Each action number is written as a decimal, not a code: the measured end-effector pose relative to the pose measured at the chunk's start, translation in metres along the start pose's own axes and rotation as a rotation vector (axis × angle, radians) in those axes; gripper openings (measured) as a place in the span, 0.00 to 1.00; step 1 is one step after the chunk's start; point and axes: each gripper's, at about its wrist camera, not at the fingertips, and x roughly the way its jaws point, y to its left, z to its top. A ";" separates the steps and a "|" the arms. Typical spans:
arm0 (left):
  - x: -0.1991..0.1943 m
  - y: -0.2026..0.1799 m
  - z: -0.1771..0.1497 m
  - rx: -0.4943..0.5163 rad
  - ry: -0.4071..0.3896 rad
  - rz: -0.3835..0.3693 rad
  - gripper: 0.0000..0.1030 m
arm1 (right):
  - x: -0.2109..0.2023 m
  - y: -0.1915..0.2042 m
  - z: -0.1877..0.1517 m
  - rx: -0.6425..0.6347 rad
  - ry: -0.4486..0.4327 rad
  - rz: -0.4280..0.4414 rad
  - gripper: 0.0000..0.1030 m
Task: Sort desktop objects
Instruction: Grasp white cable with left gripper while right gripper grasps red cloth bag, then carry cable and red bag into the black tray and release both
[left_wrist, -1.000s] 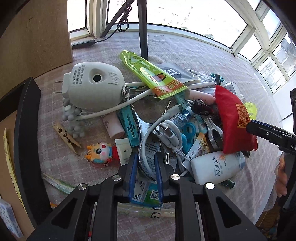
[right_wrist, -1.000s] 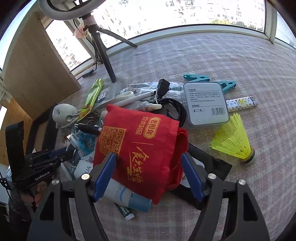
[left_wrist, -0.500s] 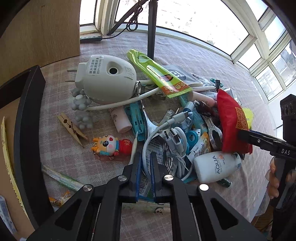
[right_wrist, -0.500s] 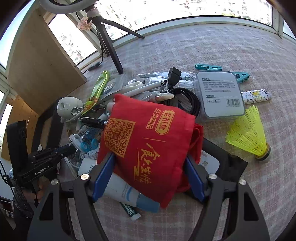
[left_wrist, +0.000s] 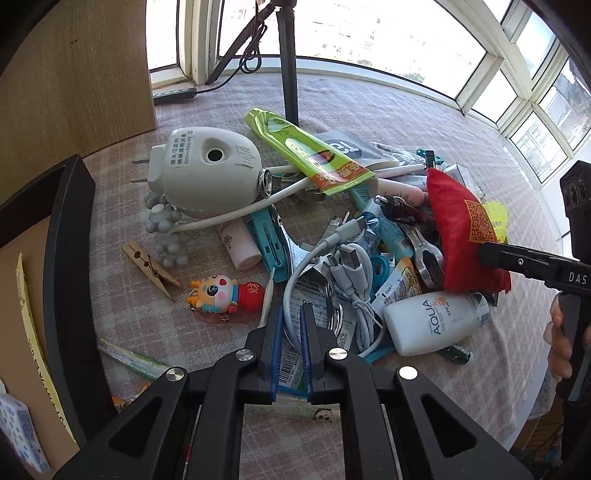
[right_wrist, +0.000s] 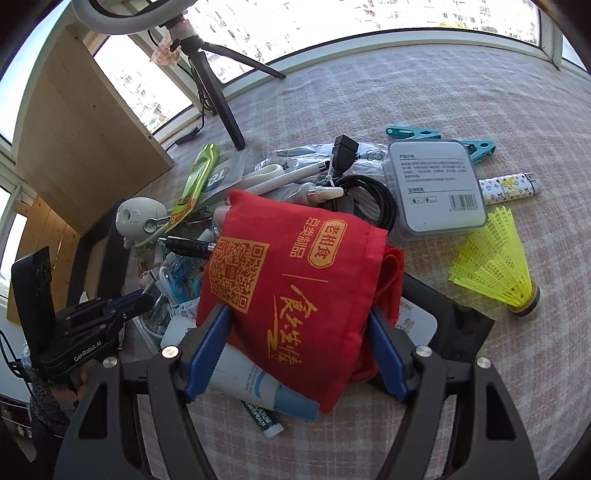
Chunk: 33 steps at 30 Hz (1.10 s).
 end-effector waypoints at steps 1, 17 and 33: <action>-0.003 0.000 -0.001 0.000 -0.009 -0.001 0.05 | -0.002 0.000 0.000 0.002 -0.009 0.000 0.60; -0.053 0.013 -0.007 -0.047 -0.123 -0.044 0.03 | -0.044 -0.008 -0.005 0.042 -0.145 0.037 0.44; -0.124 0.016 -0.019 -0.054 -0.254 -0.076 0.03 | -0.093 0.017 -0.007 -0.018 -0.238 0.056 0.44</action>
